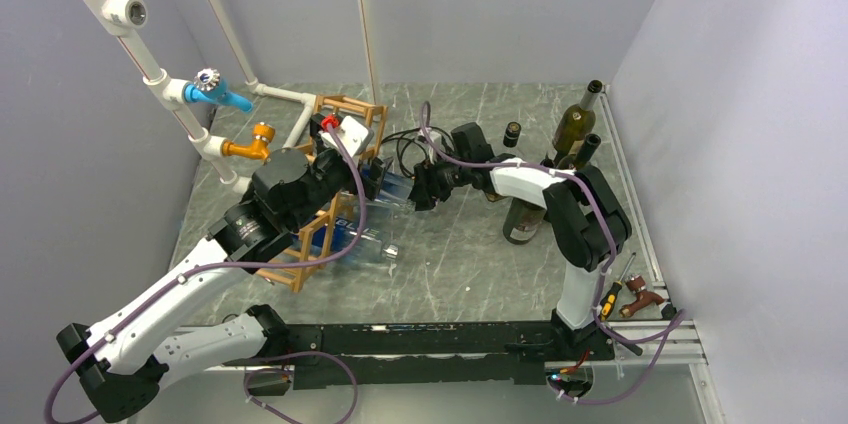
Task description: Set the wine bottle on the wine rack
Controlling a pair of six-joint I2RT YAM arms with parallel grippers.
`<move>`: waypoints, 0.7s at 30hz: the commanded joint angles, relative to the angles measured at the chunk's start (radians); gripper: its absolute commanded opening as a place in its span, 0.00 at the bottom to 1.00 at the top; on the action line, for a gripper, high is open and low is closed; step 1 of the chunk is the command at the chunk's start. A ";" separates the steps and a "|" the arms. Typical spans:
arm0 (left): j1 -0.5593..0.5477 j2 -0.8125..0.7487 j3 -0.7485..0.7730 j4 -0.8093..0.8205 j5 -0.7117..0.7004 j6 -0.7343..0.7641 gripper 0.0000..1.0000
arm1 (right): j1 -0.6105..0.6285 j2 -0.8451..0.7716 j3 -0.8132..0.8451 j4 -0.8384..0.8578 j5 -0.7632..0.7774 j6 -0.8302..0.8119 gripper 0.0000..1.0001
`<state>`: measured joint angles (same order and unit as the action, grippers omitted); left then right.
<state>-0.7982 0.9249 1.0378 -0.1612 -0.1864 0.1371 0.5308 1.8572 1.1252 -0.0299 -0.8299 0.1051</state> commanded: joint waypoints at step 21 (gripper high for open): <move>-0.004 -0.001 0.016 0.038 0.019 -0.024 0.92 | 0.012 -0.069 0.023 0.252 -0.233 0.171 0.00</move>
<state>-0.7982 0.9257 1.0378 -0.1612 -0.1799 0.1333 0.5224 1.8500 1.1103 0.1410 -0.9051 0.3080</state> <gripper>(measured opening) 0.917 0.659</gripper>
